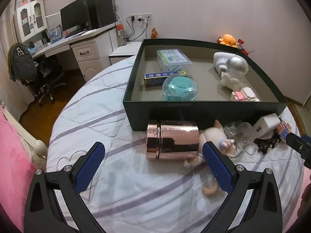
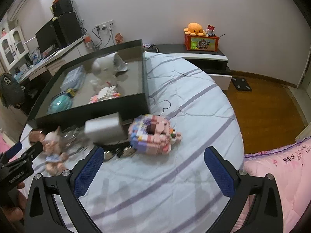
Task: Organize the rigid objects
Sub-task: 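Grasp the rose-gold canister with the left tool while the right tool grasps the pink block figure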
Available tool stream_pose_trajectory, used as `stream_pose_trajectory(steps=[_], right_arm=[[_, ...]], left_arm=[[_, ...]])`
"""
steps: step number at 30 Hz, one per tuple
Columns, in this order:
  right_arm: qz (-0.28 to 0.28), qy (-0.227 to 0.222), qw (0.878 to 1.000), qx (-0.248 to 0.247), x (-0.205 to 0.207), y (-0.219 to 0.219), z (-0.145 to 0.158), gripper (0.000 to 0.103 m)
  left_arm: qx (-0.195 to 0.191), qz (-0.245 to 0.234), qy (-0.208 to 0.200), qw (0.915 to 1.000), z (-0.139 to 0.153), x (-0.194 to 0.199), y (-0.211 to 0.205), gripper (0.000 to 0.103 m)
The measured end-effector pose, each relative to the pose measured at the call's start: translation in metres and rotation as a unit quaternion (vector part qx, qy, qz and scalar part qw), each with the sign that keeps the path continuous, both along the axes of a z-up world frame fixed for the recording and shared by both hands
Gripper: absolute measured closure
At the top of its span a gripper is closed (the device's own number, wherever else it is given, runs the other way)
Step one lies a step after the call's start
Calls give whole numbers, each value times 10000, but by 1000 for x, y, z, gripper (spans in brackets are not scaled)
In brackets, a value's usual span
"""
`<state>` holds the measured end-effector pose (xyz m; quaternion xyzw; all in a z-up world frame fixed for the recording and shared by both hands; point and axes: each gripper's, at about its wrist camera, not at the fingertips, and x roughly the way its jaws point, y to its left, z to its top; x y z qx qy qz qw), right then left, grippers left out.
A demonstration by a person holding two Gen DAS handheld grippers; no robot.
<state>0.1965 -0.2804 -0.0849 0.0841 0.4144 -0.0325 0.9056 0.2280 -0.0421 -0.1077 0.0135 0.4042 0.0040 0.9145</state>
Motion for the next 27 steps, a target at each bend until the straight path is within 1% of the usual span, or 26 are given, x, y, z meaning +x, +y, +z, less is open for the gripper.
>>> stream_pose_trajectory(steps=[3,7,10,12,14,15,16,17,18,22,27], right_arm=[[-11,70,10000,38,11,-5,-6,4],[-3,158,9998,128,21,-8,-15,7],[0,212,9997,144,26,-8,-20,9],[-2,195,9997,146,28,-8,-22,10],[11,170,9998,131,29,-8,-22,11],[28,159,9998,122,29,-8,-23,12],[50,145,9998,103,29,-7,-23,17],[60,125,9999,84,28,-8,-22,30],[91,89,9999,102,28,-8,-21,34],[188,89,9998,66,26,-6,-20,34],[234,-56,9997,97,12,-4,-11,34]], left_arm=[[-42,46,-37,10000,-2,7,4,2],[-94,8,123,9999,-11,14,6,8],[-132,16,144,9998,-15,15,6,9],[-177,-5,197,9996,-17,17,7,17],[-166,-88,385,9991,-23,19,4,45],[-156,-103,375,9991,-23,18,3,47],[-131,-117,348,9992,-22,17,1,49],[-132,-126,351,9992,-22,17,0,49],[-174,-135,355,9991,-21,16,0,49],[-277,-143,342,9989,-18,9,4,49],[-274,-123,286,9991,-10,0,10,49]])
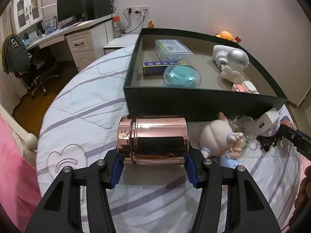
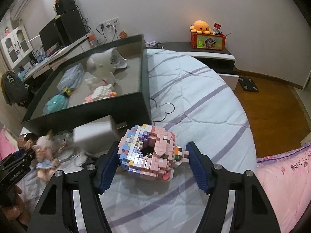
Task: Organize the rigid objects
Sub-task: 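Grasp the rose-gold canister with the left tool while the right tool grasps the pink block figure, then lift both items over the tray wall, lower them inside and open both tools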
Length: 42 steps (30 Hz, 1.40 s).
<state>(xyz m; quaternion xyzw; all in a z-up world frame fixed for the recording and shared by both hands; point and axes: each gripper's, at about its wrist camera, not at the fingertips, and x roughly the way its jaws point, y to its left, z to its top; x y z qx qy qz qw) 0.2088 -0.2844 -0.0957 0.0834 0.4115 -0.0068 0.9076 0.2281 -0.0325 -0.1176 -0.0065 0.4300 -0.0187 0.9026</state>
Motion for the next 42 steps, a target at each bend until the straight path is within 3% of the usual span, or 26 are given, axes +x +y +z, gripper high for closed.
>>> stream_pose_trajectory(steps=[18,30,36,42], right_arm=[[623,-804,9948,52,-38,40,76,34],[1069,-1255,9863,-21,5,69,121,34],[1160,-1153,9865,-16,48,76,117,34],[1115,-845,9901,-154,85,75,92,34]], left_arm=[[-94,-54,-695,9975,72,-33,11,49],[-185,-231,-1270,9915,127,12,-5,49],[-264,-357,-1177,9921,124,56,-21,49],[-316,-497,-772,9953,94,98,-39,49]])
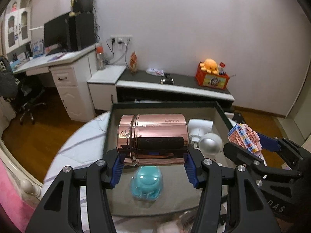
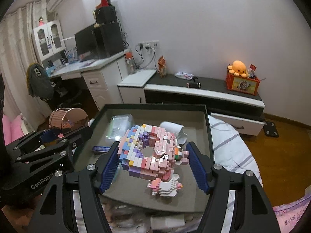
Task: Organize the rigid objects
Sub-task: 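Lift both items over the tray wall, lower them inside and open both tools, then withdraw both open tools from the tray toward the remaining items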
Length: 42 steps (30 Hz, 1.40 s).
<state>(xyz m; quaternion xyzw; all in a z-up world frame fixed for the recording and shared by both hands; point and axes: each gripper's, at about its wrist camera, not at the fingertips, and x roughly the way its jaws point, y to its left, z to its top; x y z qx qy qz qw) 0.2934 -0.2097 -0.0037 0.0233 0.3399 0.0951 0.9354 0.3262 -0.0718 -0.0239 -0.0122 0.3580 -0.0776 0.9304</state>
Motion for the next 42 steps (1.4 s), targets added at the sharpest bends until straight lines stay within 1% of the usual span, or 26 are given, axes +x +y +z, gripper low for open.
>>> stream_pose_trajectory(steps=[4,8,10,11,12,14,15,16,17,20,21,22,23,24,26,33,42], right_arm=[[-96,205,9997,-51,12,-9,-20,34],[-150,333,9992,-139,20,-15,-29,34],[-158,401,9990,-147,24,-17,-33,34],[-158,445,9988,-153,26,-18,-36,34],[-157,476,9986,-175,26,-17,-38,33],[-166,531,9982,-201,28,-19,-43,33],[-163,548,9982,-185,29,-20,-44,33],[-150,565,9982,-152,28,-21,-45,29],[-163,574,9981,-129,28,-22,-46,23],[-239,552,9982,-52,24,-26,-45,17],[-256,561,9981,-30,22,-27,-45,16],[-282,557,9981,5,20,-27,-45,11],[-320,533,9981,39,17,-28,-44,0],[-335,497,9982,58,14,-27,-42,0],[-337,425,9984,137,6,-27,-37,0],[-404,182,9989,170,-24,-19,-17,0],[-488,-224,9982,260,-79,-13,19,0]], left_arm=[[-13,-93,248,9996,-23,15,-11,49],[62,-167,418,9990,-36,25,-21,48],[98,-125,476,9987,-40,28,-22,47],[137,-88,442,9989,-40,27,-23,43],[163,-75,401,9990,-40,27,-24,40],[266,21,315,9991,-38,25,-23,31],[323,63,271,9991,-37,23,-20,29],[370,110,223,9990,-35,20,-17,24],[374,134,203,9990,-34,19,-14,18],[317,267,62,9991,-26,9,-4,9],[321,325,-9,9990,-22,4,0,8],[336,380,-65,9987,-20,-1,3,6],[337,423,-125,9985,-17,-6,6,2],[312,455,-195,9983,-13,-12,10,1],[291,517,-294,9978,-7,-22,17,0],[202,627,-462,9968,11,-63,31,0],[224,732,-599,9953,37,-115,44,0]])
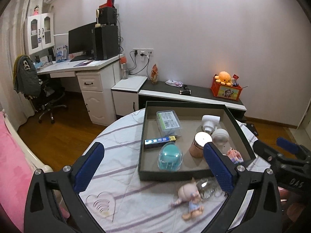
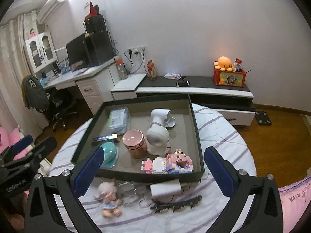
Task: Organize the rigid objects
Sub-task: 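Withdraw both open tools from the tray toward the remaining items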
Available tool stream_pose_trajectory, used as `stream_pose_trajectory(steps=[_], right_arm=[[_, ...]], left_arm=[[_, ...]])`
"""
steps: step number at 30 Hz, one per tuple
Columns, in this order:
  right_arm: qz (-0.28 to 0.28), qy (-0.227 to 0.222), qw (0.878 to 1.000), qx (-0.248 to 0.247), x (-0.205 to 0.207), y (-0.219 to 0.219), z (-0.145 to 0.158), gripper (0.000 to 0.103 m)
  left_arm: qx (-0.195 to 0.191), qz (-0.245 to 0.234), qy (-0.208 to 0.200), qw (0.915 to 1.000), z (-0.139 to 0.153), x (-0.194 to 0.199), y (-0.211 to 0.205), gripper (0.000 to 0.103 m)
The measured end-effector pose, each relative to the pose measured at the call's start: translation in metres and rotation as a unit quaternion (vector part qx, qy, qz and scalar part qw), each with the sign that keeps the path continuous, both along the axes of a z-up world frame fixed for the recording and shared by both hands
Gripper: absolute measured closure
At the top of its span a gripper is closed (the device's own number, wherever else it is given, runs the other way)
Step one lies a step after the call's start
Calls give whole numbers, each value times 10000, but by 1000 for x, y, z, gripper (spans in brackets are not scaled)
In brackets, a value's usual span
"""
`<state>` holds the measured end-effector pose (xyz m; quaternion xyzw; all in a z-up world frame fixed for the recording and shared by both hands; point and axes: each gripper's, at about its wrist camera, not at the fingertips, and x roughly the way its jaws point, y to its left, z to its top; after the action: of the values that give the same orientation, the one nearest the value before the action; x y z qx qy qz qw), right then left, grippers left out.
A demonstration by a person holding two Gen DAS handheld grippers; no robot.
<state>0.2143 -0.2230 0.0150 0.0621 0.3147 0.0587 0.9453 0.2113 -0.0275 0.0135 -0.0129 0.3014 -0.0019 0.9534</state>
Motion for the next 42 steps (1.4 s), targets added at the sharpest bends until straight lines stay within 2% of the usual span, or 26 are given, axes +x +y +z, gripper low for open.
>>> stream_pose_trajectory(steps=[10,20,30,42], right_arm=[[-159,-422,9990,20,-72,-3,31,0],[-240,-592,9980,-9,-129,6,35,0],[-153,-630,9978,-115,-152,13,32,0],[-159,-634,9978,-121,-157,13,33,0]], left_arm=[[-21,91,-100,9999,16,-57,11,0],[75,113,-140,9998,17,-104,12,0],[105,37,-115,9999,13,-129,6,0],[100,26,-121,9999,15,-132,4,0]])
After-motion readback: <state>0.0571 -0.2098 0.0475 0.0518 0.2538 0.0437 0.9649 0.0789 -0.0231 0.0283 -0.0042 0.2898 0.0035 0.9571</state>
